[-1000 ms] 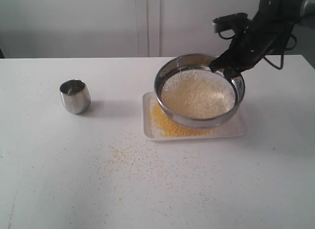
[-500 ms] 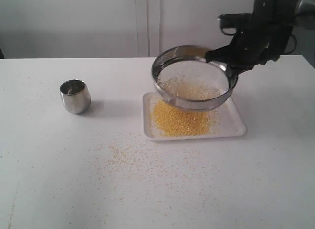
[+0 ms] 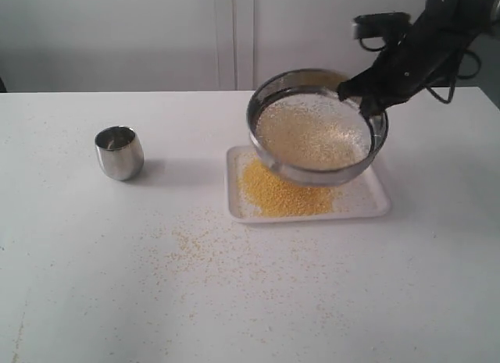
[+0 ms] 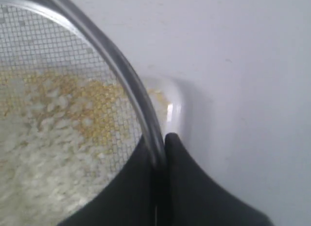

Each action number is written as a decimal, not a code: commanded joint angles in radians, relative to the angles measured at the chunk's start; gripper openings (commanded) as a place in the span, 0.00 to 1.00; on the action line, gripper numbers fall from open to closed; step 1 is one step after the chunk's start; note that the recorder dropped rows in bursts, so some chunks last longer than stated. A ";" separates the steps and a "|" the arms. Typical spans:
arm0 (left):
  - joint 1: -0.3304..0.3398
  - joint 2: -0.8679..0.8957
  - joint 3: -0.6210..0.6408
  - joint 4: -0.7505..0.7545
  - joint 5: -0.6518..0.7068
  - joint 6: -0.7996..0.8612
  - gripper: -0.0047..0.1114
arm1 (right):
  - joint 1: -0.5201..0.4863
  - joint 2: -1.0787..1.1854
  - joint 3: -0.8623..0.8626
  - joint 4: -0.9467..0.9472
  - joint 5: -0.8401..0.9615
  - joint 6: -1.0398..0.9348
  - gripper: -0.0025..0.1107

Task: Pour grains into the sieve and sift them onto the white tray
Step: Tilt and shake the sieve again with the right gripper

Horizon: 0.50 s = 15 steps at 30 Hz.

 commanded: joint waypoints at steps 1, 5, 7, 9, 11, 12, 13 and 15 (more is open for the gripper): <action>0.001 -0.007 0.007 -0.004 0.006 -0.004 0.04 | 0.017 -0.021 -0.007 0.115 0.049 -0.140 0.02; 0.001 -0.007 0.007 -0.004 0.006 -0.004 0.04 | -0.003 -0.021 -0.007 -0.111 -0.020 0.466 0.02; 0.001 -0.007 0.007 -0.004 0.006 -0.004 0.04 | 0.024 -0.021 -0.007 0.059 0.043 0.085 0.02; 0.001 -0.007 0.007 -0.004 0.006 -0.004 0.04 | 0.034 -0.021 -0.007 0.139 0.173 -0.345 0.02; 0.001 -0.007 0.007 -0.004 0.006 -0.004 0.04 | 0.028 -0.021 -0.007 0.024 0.100 -0.113 0.02; 0.001 -0.007 0.007 -0.004 0.006 -0.004 0.04 | 0.014 -0.021 -0.007 -0.097 0.050 0.156 0.02; 0.001 -0.007 0.007 -0.004 0.006 -0.004 0.04 | 0.003 -0.021 -0.007 -0.200 0.038 0.418 0.02; 0.001 -0.007 0.007 -0.004 0.006 -0.004 0.04 | -0.001 -0.017 0.000 -0.215 0.034 0.486 0.02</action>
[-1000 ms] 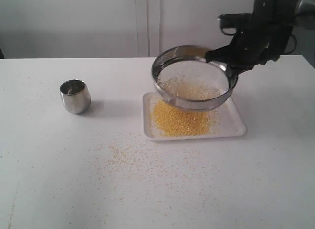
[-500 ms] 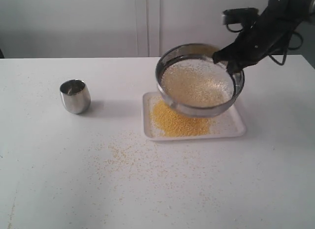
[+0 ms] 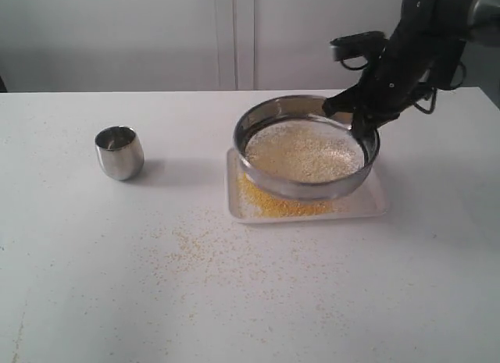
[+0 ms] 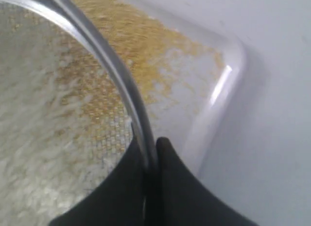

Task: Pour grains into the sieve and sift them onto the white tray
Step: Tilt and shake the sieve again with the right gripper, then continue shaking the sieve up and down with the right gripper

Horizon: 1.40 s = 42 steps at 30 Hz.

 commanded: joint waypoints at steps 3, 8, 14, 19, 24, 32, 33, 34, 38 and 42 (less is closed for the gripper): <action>0.001 -0.007 0.007 -0.004 0.006 -0.004 0.04 | -0.015 0.001 -0.002 0.173 -0.020 -0.164 0.02; 0.001 -0.007 0.007 -0.004 0.006 -0.004 0.04 | -0.031 0.001 0.010 0.051 -0.131 0.069 0.02; 0.001 -0.007 0.007 -0.004 0.006 -0.004 0.04 | 0.004 0.014 0.045 0.190 -0.109 -0.128 0.02; 0.001 -0.007 0.007 -0.004 0.006 -0.004 0.04 | -0.018 0.010 0.045 0.020 -0.174 0.095 0.02; 0.001 -0.007 0.007 -0.004 0.006 -0.004 0.04 | 0.011 0.010 0.073 0.054 -0.192 0.106 0.02; 0.001 -0.007 0.007 -0.004 0.006 -0.004 0.04 | -0.026 -0.001 0.073 -0.190 -0.199 0.465 0.02; 0.001 -0.007 0.007 -0.004 0.006 -0.004 0.04 | -0.028 -0.001 0.079 -0.136 -0.213 0.428 0.02; 0.001 -0.007 0.007 -0.004 0.006 -0.004 0.04 | -0.007 0.003 0.080 0.075 -0.204 0.082 0.02; 0.001 -0.007 0.007 -0.004 0.006 -0.004 0.04 | -0.018 -0.017 0.080 0.075 -0.182 -0.093 0.02; 0.001 -0.007 0.007 -0.004 0.006 -0.004 0.04 | -0.023 -0.017 0.092 0.309 -0.157 -0.201 0.02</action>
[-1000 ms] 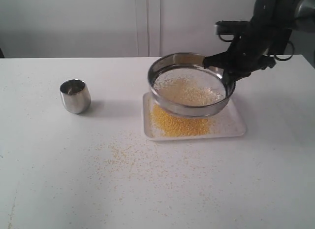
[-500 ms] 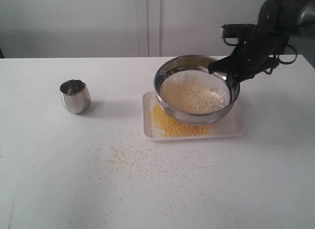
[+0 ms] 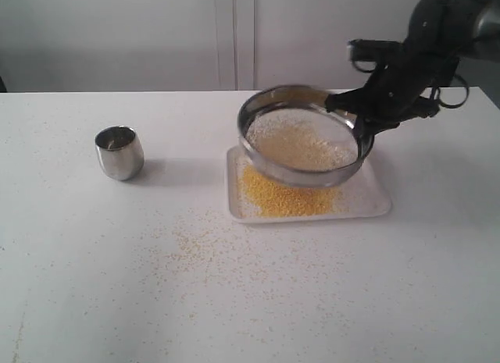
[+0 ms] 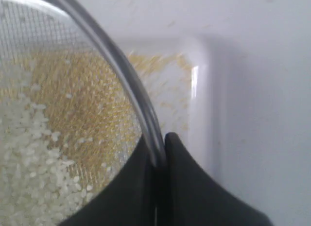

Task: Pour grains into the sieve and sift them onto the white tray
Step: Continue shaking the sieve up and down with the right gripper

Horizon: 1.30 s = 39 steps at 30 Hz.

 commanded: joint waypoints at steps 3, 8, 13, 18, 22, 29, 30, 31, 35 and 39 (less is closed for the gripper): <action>0.001 -0.007 0.007 -0.004 0.006 -0.004 0.04 | -0.011 -0.036 -0.001 0.006 0.011 -0.159 0.02; 0.001 -0.007 0.007 -0.004 0.006 -0.004 0.04 | 0.005 -0.018 0.007 0.255 0.154 -0.601 0.02; 0.001 -0.007 0.007 -0.004 0.006 -0.004 0.04 | -0.034 -0.029 0.007 -0.040 -0.031 0.181 0.02; 0.001 -0.007 0.007 -0.004 0.006 -0.004 0.04 | 0.026 -0.043 0.003 0.147 0.095 -0.520 0.02; 0.001 -0.007 0.007 -0.004 0.006 -0.004 0.04 | 0.027 -0.045 0.008 -0.061 -0.020 0.051 0.02; 0.001 -0.007 0.007 -0.004 0.006 -0.004 0.04 | 0.003 -0.047 0.015 -0.198 -0.012 0.244 0.02; 0.001 -0.007 0.007 -0.004 0.006 -0.004 0.04 | 0.016 -0.042 0.015 -0.072 -0.009 0.041 0.02; 0.001 -0.007 0.007 -0.004 0.006 -0.004 0.04 | 0.028 -0.035 0.015 0.077 0.029 -0.199 0.02; 0.001 -0.007 0.007 -0.004 0.006 -0.004 0.04 | 0.038 -0.039 0.015 0.184 0.094 -0.543 0.02; 0.001 -0.007 0.007 -0.004 0.006 -0.004 0.04 | -0.011 -0.038 0.024 -0.129 -0.026 0.260 0.02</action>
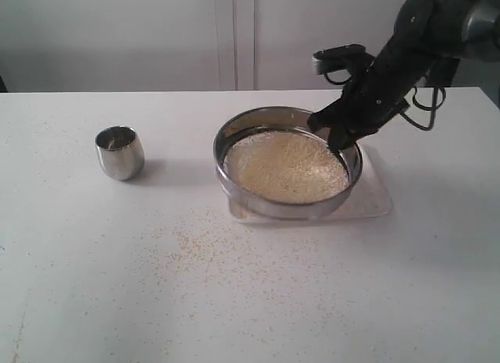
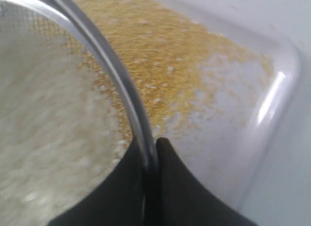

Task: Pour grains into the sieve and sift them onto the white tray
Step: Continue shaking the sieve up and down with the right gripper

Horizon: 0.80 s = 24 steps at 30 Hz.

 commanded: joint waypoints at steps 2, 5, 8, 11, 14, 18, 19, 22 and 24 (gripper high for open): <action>0.001 -0.007 0.007 -0.004 0.006 -0.004 0.04 | -0.036 -0.005 0.002 -0.042 -0.097 0.176 0.02; 0.001 -0.007 0.007 -0.004 0.006 -0.004 0.04 | -0.012 -0.011 0.002 0.028 0.028 -0.267 0.02; 0.001 -0.007 0.007 -0.004 0.006 -0.004 0.04 | -0.043 -0.019 0.002 -0.241 -0.097 0.289 0.02; 0.001 -0.007 0.007 -0.004 0.006 -0.004 0.04 | -0.052 -0.019 0.009 -0.238 -0.127 0.504 0.02; 0.001 -0.007 0.007 -0.004 0.006 -0.004 0.04 | 0.000 -0.017 0.009 0.009 -0.085 0.087 0.02; 0.001 -0.007 0.007 -0.004 0.006 -0.004 0.04 | 0.028 -0.035 0.003 -0.060 -0.084 -0.130 0.02; 0.001 -0.007 0.007 -0.004 0.006 -0.004 0.04 | 0.014 -0.037 0.003 -0.140 -0.121 0.051 0.02; 0.001 -0.007 0.007 -0.004 0.006 -0.004 0.04 | -0.010 -0.036 0.005 -0.253 -0.150 0.553 0.02; 0.001 -0.007 0.007 -0.004 0.006 -0.004 0.04 | 0.014 -0.036 0.007 -0.109 -0.127 0.234 0.02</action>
